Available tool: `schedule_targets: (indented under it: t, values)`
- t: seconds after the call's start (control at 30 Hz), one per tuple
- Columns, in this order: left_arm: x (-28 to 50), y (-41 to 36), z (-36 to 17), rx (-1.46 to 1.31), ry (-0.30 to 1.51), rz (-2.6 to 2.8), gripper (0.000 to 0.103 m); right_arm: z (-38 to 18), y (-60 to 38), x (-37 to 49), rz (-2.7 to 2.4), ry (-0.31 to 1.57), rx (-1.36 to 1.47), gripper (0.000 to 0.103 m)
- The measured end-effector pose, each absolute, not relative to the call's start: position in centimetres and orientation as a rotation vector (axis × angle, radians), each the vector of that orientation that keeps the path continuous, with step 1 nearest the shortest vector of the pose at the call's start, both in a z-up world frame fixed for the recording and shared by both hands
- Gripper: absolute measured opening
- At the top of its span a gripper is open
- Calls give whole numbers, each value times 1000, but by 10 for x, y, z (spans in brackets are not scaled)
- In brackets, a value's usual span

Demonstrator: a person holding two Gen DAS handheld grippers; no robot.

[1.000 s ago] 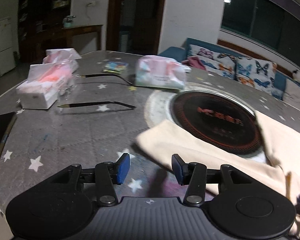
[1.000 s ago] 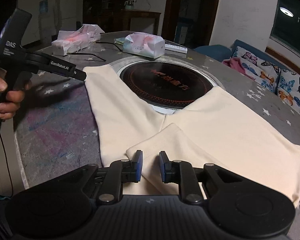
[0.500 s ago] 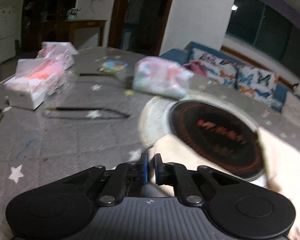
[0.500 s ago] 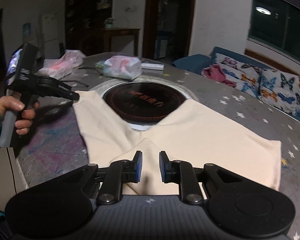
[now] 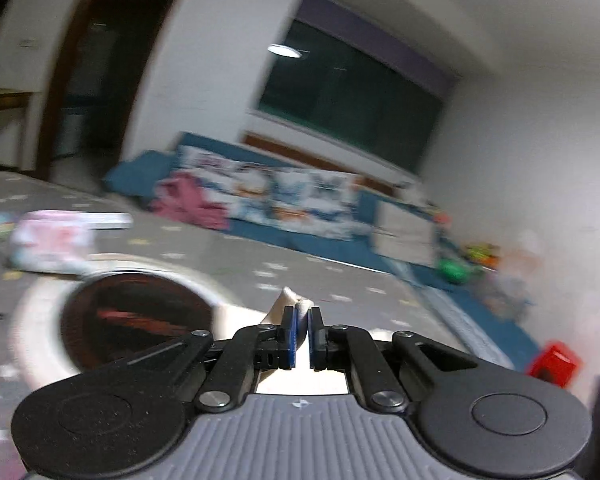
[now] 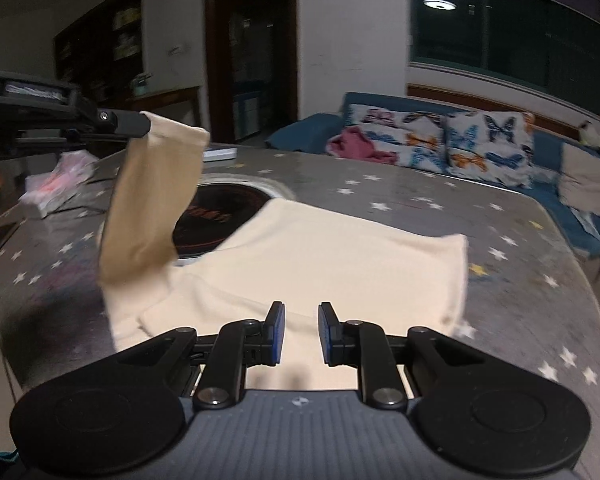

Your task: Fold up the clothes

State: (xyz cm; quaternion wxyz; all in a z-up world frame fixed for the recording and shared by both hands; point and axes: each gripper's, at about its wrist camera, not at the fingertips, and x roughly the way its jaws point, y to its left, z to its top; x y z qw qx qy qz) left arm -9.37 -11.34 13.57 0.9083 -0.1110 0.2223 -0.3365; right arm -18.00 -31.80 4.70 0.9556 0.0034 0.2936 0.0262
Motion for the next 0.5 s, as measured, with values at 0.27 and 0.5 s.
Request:
schedule_targets:
  t: [0.27, 0.5]
  values:
    - [-124, -192, 96, -99, 579, -917, 17, 47, -359, -204, -91, 586, 78, 18]
    - [-137, -184, 69, 0, 617, -922, 54, 43, -369, -214, -106, 619, 108, 18]
